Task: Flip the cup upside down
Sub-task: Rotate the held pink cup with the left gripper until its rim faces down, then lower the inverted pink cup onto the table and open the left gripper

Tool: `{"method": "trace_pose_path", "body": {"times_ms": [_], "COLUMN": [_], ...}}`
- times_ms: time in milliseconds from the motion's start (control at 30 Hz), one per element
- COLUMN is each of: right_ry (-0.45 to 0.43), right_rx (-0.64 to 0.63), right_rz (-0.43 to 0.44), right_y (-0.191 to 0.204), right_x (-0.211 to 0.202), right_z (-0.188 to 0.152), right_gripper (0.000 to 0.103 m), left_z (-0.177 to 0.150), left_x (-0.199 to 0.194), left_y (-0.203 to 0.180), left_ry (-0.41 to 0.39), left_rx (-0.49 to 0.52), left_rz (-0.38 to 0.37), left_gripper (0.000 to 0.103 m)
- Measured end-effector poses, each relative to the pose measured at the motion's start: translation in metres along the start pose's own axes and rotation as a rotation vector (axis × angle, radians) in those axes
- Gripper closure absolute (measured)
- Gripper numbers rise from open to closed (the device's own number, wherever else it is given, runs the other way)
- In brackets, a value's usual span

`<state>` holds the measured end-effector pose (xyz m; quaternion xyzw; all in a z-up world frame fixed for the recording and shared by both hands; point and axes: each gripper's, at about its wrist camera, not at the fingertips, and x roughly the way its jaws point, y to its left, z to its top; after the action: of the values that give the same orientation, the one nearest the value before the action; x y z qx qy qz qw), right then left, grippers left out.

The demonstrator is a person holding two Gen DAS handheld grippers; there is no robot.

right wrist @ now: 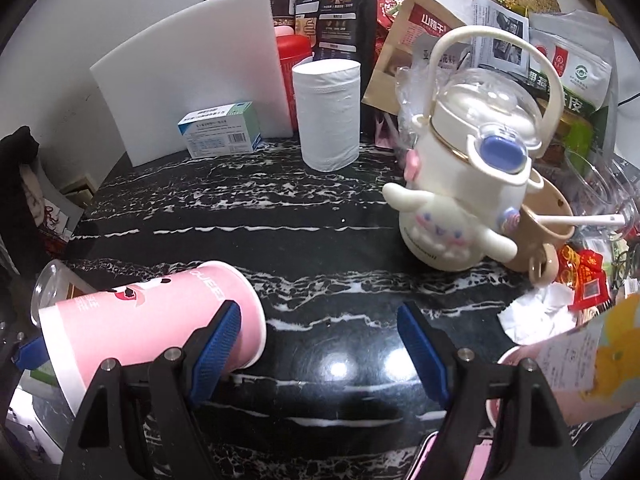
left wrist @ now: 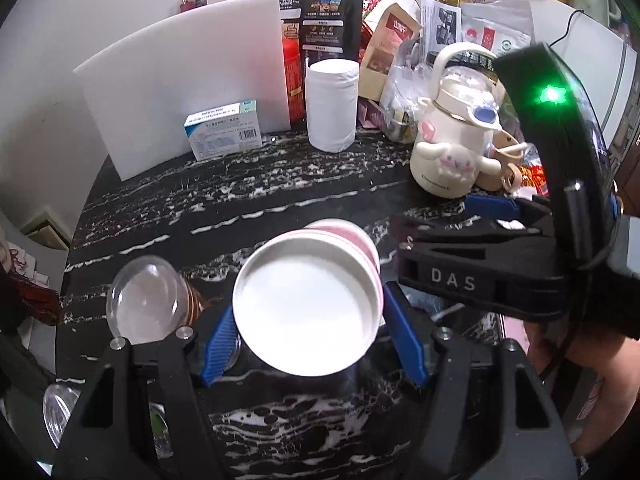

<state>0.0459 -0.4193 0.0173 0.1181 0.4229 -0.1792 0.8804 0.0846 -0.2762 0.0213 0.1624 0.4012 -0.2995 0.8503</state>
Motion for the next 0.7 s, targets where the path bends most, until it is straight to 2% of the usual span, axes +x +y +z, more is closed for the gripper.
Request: {"method": "trace_pose_path", "body": {"times_ms": [267, 700], "right_ry": [0.025, 0.045], "right_rx": [0.031, 0.019], "right_rz": [-0.008, 0.003], "right_y": [-0.015, -0.009], "right_x": [0.014, 0.034], "right_z": [0.008, 0.024], "right_gripper": [0.022, 0.022], "left_z": [0.026, 0.055], "left_x": [0.018, 0.046], "left_y": [0.007, 0.023], "left_ry": [-0.004, -0.023], "left_rx": [-0.018, -0.071], "left_rz": [0.001, 0.039], "left_gripper": [0.037, 0.037]}}
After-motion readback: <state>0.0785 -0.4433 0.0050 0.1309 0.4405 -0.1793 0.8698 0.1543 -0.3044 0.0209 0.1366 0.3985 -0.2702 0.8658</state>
